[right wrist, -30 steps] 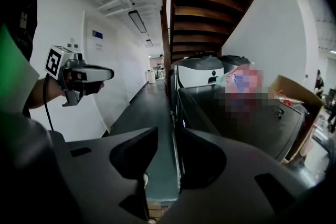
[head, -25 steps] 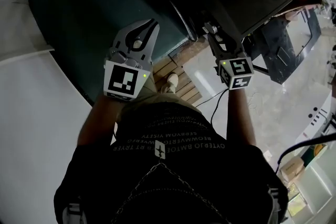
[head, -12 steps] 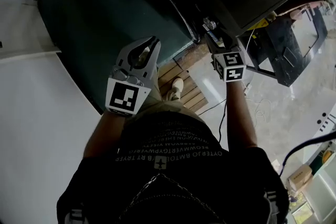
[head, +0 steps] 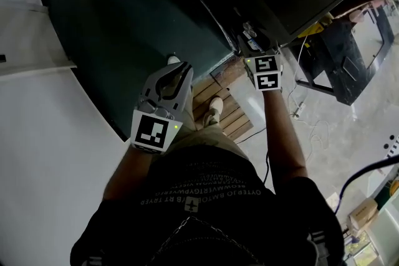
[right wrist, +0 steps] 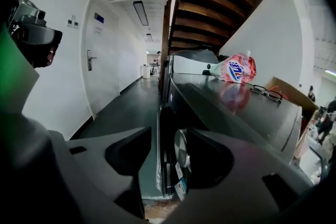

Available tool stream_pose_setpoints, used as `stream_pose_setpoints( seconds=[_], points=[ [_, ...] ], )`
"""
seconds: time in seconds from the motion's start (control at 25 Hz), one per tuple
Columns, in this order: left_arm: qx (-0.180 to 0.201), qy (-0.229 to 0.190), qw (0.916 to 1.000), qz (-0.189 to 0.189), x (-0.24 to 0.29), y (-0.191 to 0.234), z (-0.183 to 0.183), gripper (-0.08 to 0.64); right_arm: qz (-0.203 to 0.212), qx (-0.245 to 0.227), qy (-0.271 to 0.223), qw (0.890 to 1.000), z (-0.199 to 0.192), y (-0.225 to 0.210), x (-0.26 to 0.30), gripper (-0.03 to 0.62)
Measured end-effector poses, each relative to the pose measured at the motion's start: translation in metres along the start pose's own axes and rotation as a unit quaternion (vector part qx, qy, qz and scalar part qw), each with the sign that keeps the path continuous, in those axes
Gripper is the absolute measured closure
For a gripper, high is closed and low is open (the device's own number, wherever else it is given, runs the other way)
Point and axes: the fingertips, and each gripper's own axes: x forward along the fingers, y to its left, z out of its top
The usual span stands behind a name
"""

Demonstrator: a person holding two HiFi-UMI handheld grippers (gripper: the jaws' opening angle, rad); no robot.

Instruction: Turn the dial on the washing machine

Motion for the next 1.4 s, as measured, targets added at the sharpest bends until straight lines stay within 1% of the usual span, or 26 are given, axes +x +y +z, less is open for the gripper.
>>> stream_pose_setpoints(
  seconds=[0.12,0.36,0.6,0.72,0.84,0.96,1.08,1.2,1.4],
  points=[
    [-0.001,0.008,1.0000,-0.005,0.003,-0.004,-0.005,0.528,-0.011,0.006,-0.002,1.000,0.000,-0.002,0.002,0.383],
    [0.011,-0.001,0.9999,-0.011,0.003,-0.007,0.009,0.528,-0.018,0.026,-0.008,0.999,-0.002,-0.004,-0.003,0.383],
    [0.006,-0.004,0.9999,-0.012,0.001,-0.004,0.016,0.528,-0.028,0.044,0.006,0.999,-0.014,-0.008,-0.007,0.383],
    [0.009,-0.006,0.9999,-0.012,0.000,-0.005,0.019,0.528,-0.030,0.053,0.007,0.998,-0.019,-0.008,-0.008,0.380],
    [0.012,-0.004,0.9999,-0.011,-0.001,-0.004,0.021,0.528,-0.028,0.054,0.008,0.998,-0.018,-0.009,-0.008,0.379],
    [0.005,-0.002,0.9999,-0.009,-0.004,-0.006,0.024,0.528,-0.026,0.048,0.011,0.998,-0.013,-0.007,-0.009,0.367],
    [0.014,0.003,0.9998,-0.011,-0.007,-0.006,0.023,0.528,-0.025,0.034,0.004,0.999,-0.001,-0.005,-0.008,0.365],
    [0.005,-0.002,0.9999,-0.009,-0.010,-0.004,0.025,0.528,-0.023,0.024,0.008,0.999,0.003,-0.003,-0.003,0.364],
    [0.000,0.005,1.0000,-0.009,-0.011,0.000,0.019,0.528,-0.026,0.023,0.006,0.999,-0.001,-0.005,-0.001,0.365]
  ],
)
